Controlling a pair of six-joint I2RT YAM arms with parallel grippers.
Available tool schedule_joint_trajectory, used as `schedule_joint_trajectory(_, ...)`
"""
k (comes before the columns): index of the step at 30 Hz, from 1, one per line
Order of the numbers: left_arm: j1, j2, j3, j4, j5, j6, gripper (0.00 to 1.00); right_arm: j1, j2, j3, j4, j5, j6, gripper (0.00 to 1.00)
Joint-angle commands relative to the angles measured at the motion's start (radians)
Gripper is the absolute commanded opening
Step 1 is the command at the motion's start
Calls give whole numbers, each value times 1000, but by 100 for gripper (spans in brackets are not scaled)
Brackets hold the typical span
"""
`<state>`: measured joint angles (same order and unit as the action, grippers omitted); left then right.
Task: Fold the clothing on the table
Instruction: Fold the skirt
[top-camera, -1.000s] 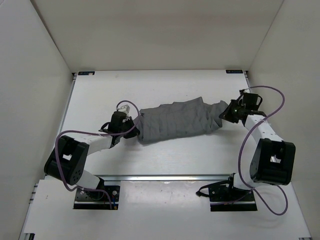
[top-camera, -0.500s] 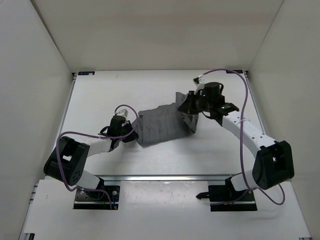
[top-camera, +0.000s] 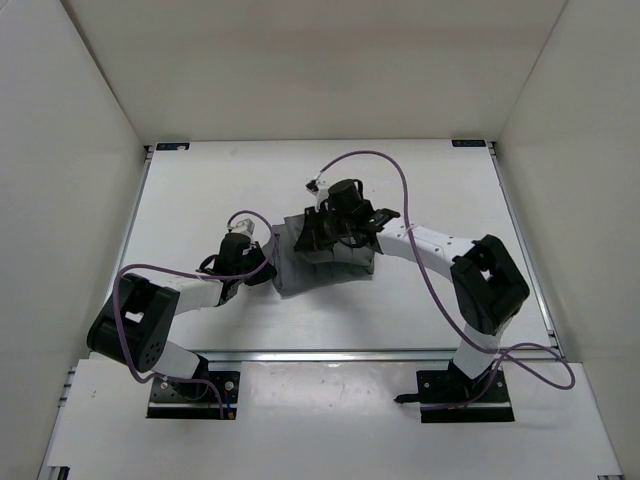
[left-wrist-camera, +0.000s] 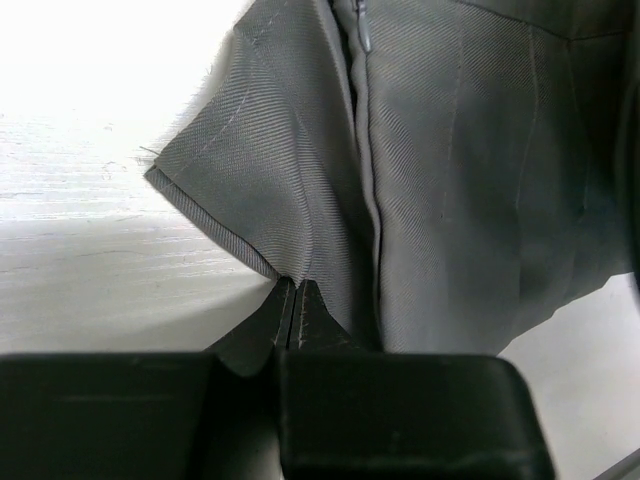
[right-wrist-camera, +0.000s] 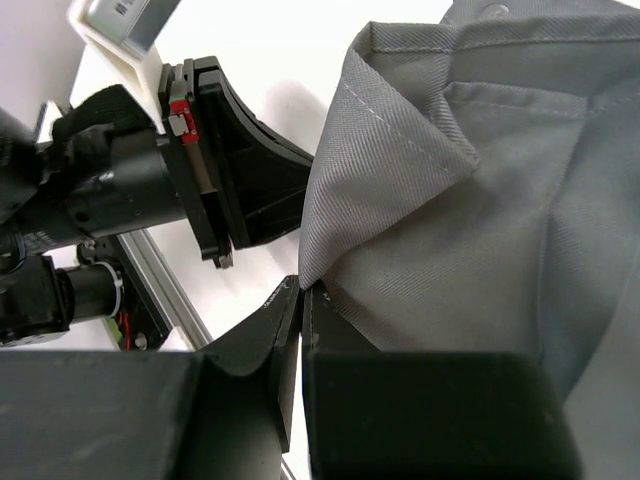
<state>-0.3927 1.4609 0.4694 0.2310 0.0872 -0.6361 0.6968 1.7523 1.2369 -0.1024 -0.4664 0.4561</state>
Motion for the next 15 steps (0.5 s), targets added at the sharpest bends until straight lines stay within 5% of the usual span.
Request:
schedule_joint_trajectory(1,-2,-34,-12,-1,-14,-5,0,33,32,74,40,-9,4,0)
schedule_joint_trajectory(15,5,-34,-12,-1,-9,-8,0,147,107,108,-19,-17,-20,0)
